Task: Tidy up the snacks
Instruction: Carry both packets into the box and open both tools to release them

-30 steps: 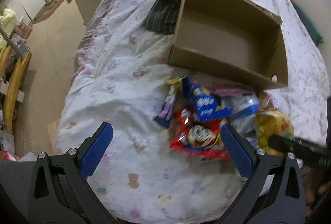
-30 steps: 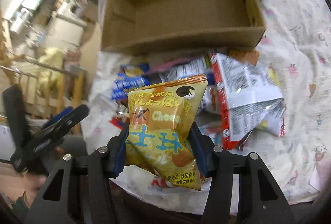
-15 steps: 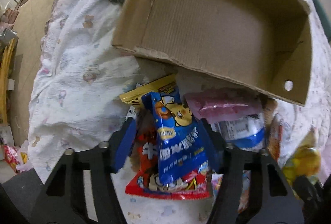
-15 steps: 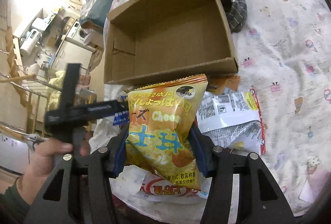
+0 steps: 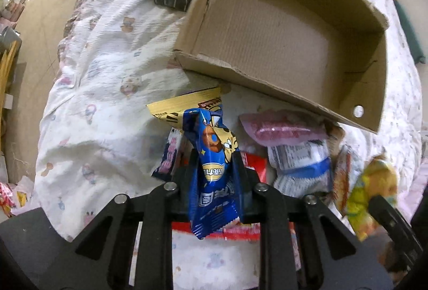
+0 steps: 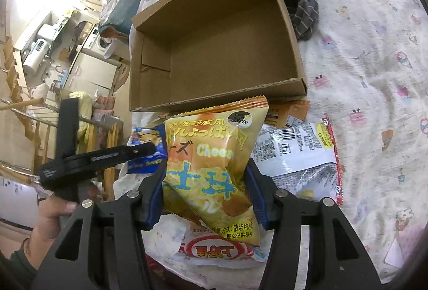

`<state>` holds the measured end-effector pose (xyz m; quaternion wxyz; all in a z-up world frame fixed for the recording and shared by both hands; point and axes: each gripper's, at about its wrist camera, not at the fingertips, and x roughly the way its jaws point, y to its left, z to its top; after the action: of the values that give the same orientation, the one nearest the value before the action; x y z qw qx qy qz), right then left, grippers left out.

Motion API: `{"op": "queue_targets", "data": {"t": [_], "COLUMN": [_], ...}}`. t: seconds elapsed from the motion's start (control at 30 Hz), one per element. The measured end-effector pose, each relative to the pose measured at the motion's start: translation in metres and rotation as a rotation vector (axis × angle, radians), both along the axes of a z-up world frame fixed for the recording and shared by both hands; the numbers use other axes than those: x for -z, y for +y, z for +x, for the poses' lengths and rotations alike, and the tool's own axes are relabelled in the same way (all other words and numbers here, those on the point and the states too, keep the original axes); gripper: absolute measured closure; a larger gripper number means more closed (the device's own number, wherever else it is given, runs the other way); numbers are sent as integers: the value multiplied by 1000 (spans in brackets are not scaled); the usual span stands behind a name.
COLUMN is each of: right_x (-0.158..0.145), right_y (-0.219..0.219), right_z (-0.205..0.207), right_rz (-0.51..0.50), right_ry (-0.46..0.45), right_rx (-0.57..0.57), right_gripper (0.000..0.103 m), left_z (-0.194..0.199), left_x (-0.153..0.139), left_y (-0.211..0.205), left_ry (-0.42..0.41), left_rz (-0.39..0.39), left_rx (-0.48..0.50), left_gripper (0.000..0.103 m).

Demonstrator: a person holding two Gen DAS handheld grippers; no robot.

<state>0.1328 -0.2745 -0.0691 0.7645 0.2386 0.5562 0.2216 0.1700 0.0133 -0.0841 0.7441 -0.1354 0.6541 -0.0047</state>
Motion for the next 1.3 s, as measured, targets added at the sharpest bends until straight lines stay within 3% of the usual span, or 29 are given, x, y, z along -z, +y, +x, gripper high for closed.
{"op": "queue_targets", "data": {"t": [0.1, 0.43, 0.87, 1.1, 1.3], "right_x": [0, -20, -72, -76, -48], "right_y": [3, 12, 12, 15, 16], "right_z": [-1, -13, 34, 76, 98], "right_rz": [-9, -57, -98, -125, -136], "right_ry": [1, -65, -211, -262, -266], "right_rx": [-4, -6, 66, 86, 100], "right_gripper": [47, 47, 47, 47, 47], "left_z": [-10, -29, 12, 47, 71], "left_x": [-14, -63, -115, -110, -88], "left_y": [11, 9, -1, -21, -34], "left_ry": [-12, -141, -313, -361, -384], "left_rz": [-48, 13, 60, 78, 96], "left_rx": [0, 79, 121, 166, 199], "left_gripper": [84, 84, 84, 84, 84]}}
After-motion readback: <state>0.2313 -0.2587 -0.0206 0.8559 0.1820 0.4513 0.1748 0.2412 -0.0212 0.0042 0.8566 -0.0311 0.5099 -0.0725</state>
